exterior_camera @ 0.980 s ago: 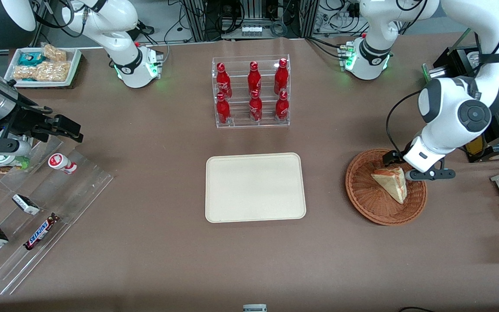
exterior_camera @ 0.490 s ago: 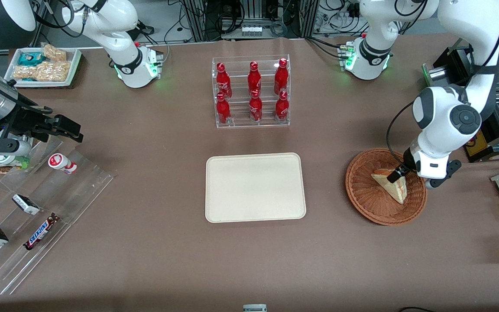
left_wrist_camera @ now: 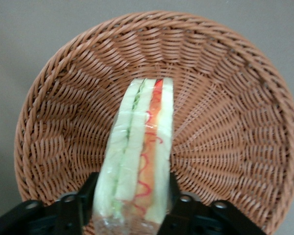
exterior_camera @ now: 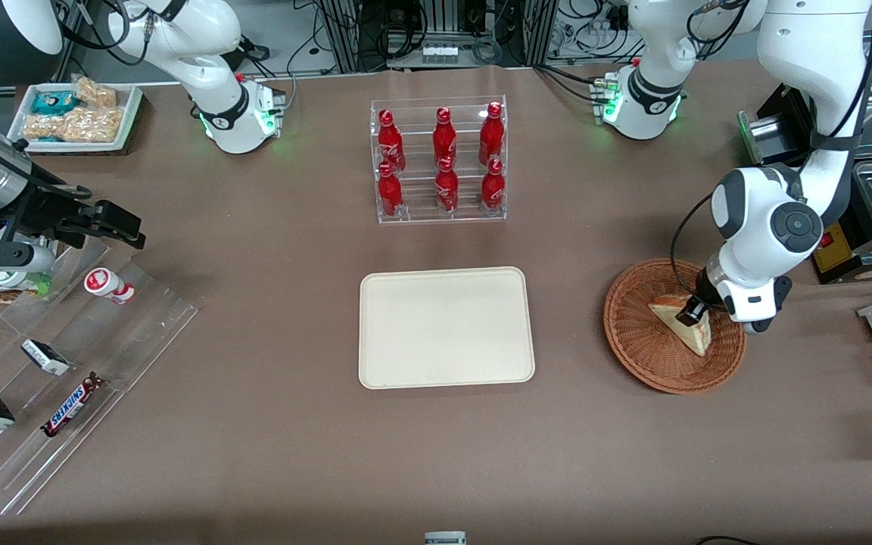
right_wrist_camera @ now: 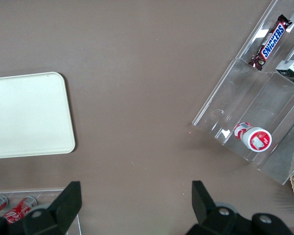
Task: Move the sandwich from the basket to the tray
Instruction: 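Lower the left gripper onto the wrapped sandwich and close on it, then lift the sandwich out of the basket and carry it over the tray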
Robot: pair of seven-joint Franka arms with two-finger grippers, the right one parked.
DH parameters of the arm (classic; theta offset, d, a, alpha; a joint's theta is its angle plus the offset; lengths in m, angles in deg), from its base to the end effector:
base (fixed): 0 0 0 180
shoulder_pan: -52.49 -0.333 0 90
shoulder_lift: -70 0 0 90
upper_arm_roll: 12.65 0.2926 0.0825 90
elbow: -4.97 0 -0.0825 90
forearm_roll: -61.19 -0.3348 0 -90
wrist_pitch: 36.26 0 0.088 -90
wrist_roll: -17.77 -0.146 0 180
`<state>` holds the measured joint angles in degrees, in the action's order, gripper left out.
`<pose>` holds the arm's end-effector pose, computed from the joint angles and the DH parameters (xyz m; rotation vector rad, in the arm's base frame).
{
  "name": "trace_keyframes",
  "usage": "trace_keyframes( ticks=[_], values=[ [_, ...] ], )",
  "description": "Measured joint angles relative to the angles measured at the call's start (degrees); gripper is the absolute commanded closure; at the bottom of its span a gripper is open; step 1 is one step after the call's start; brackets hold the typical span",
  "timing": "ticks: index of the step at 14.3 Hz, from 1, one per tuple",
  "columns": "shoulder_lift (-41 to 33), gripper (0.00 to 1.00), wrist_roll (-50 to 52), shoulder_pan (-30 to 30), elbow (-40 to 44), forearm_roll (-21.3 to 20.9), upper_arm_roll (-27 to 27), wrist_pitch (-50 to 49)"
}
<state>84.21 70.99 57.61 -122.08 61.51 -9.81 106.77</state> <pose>0.5178 -0.0204 0.2438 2.8279 1.3517 0.0497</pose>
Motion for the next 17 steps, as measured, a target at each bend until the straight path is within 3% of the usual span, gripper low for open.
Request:
trace_keyframes(
  ticks=[4, 8, 17],
  values=[
    [-0.03, 0.95, 0.23, 0.87, 6.98, 0.00, -0.65, -8.65],
    [1.05, 0.95, 0.56, 7.72, 17.78, 0.03, -1.15, -20.43],
    [15.05, 0.94, 1.69, 30.30, 33.82, 0.14, -1.64, -15.07]
  ],
)
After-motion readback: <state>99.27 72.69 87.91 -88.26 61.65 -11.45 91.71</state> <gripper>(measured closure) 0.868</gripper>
